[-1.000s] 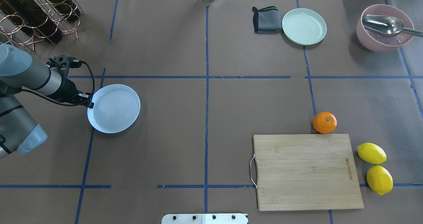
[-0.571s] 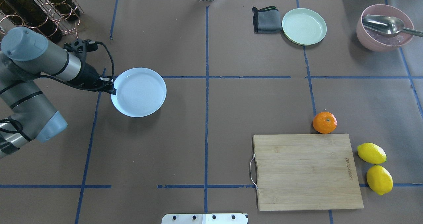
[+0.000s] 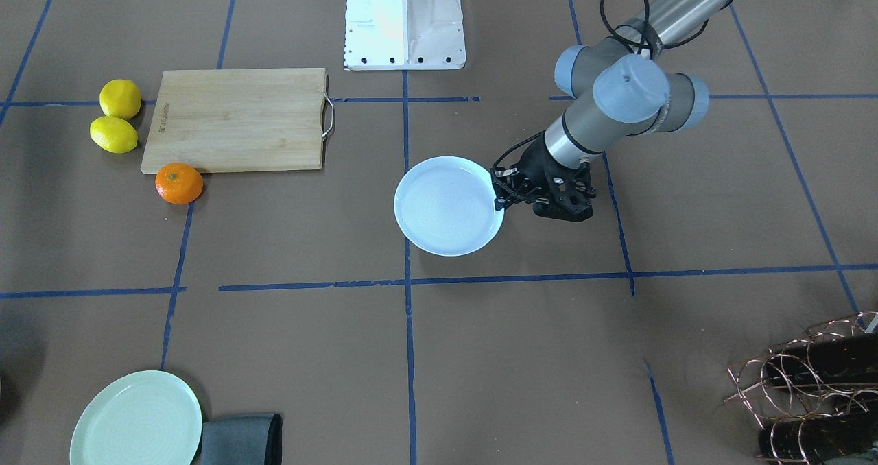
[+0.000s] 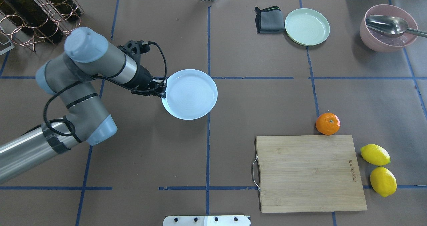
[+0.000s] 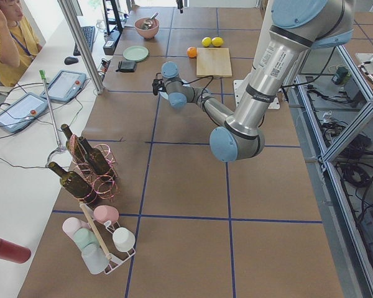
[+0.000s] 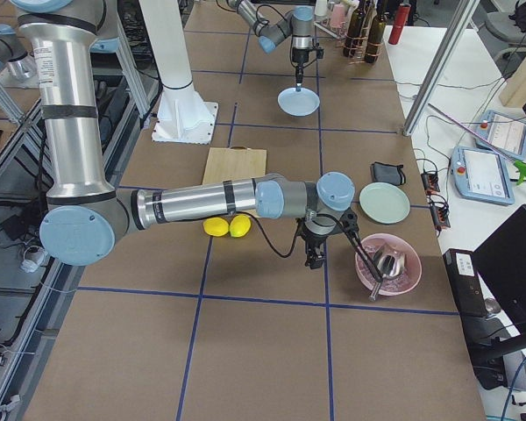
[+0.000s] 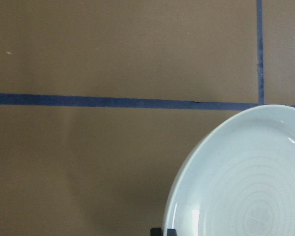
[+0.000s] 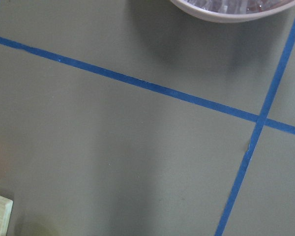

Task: Pick orange to plate
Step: 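Grip the plate rim with the left gripper and slide it toward the table center, then hold the plate with the left gripper while the right gripper reaches to the orange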

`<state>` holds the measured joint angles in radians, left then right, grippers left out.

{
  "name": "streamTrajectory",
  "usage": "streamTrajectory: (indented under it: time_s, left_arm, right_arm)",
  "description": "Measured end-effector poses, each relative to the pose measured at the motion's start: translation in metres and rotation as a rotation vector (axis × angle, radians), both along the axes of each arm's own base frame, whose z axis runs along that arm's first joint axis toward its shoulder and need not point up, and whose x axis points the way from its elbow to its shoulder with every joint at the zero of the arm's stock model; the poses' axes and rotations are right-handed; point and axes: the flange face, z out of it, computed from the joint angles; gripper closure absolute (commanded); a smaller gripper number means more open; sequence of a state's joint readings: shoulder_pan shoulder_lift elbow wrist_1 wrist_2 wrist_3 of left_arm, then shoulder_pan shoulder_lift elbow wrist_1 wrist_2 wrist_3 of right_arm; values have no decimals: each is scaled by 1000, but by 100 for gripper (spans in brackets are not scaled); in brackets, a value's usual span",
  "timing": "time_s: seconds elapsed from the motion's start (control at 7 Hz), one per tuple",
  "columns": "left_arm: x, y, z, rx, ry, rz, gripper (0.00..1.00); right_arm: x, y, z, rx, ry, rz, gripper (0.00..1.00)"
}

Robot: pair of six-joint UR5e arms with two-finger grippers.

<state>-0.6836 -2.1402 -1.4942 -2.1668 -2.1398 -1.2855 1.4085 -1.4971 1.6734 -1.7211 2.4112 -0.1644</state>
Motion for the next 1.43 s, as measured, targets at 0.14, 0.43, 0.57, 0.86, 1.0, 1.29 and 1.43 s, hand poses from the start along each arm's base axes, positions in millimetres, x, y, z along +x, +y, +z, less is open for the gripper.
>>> streamTrajectory:
  time_s: [0.14,0.43,0.57,0.86,1.0,1.29,1.43]
  left_arm:
    - [29,5,-9,6,-15,-26,100]
    - [60,19,-10,-10,-31,-38,100]
    - [67,23,-9,-17,-34,-36,92]
    - [72,26,-9,-19,-33,-32,46]
    - [70,26,-12,-11,-21,-33,32]
    - [57,29,-31,15,52,-48,31]
    - [51,30,-37,11,71,-57,31]
  right_arm:
    - [-7,-1,-2,10,0,-10,0]
    - [-22,0,-2,77,-9,-31,0]
    - [-27,3,1,78,-11,-28,0]
    - [-53,1,-7,54,-15,-31,0]
    - [-73,-4,-20,56,-21,-43,0]
    - [-147,-5,-69,49,-47,-2,0]
    - [-197,10,-99,44,-42,50,0]
